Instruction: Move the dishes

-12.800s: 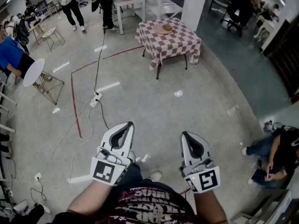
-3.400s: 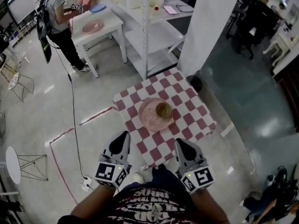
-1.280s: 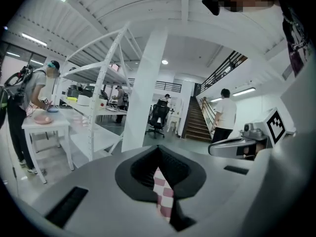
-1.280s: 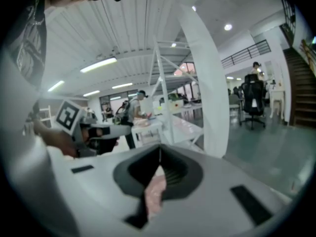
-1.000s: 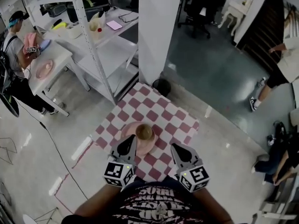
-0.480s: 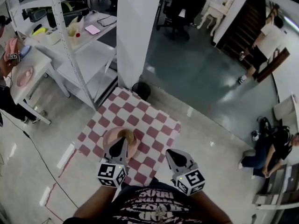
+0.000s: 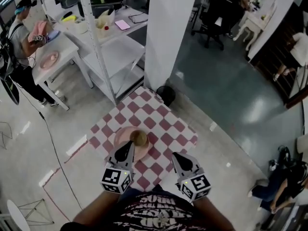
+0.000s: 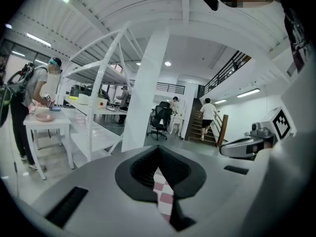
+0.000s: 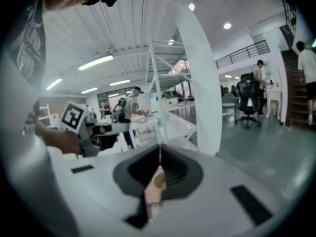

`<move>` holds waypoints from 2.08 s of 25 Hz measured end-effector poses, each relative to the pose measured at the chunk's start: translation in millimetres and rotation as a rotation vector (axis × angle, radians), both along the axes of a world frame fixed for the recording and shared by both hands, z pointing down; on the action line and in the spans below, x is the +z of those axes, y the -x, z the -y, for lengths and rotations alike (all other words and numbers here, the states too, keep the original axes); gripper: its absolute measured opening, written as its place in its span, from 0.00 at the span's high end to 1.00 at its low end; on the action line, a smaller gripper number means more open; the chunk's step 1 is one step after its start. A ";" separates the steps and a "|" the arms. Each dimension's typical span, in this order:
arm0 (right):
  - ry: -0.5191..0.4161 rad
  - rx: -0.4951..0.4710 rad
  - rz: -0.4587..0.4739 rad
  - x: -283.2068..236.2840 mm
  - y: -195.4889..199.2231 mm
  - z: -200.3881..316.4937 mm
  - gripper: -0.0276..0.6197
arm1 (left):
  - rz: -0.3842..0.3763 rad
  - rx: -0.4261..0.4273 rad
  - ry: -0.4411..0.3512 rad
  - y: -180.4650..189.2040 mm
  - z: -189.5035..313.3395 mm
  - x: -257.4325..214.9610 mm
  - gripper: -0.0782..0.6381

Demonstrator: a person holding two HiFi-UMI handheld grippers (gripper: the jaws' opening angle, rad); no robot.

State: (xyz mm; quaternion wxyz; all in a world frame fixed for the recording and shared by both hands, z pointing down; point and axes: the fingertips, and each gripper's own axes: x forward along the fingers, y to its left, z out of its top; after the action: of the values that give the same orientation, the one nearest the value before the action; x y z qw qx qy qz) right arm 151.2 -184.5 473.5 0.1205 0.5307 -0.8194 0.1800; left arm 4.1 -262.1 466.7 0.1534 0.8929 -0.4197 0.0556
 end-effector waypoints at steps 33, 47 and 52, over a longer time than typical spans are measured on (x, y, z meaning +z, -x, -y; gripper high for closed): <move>0.000 -0.256 0.039 17.2 191.5 33.3 0.91 | 0.101 -0.197 0.039 191.4 -10.2 9.7 0.85; -0.021 -0.049 -0.049 7.6 117.1 -4.0 0.91 | 0.044 0.072 0.035 84.2 -3.1 19.3 0.85; -0.013 0.059 -0.069 7.5 66.1 -26.0 0.91 | 0.025 0.191 0.029 16.7 -7.3 20.2 0.85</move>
State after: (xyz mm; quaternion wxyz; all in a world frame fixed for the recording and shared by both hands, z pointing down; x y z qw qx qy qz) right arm 85.1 -158.5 481.0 0.1399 0.5612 -0.8000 0.1598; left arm -12.6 -254.8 486.9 0.1548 0.9258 -0.3336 0.0873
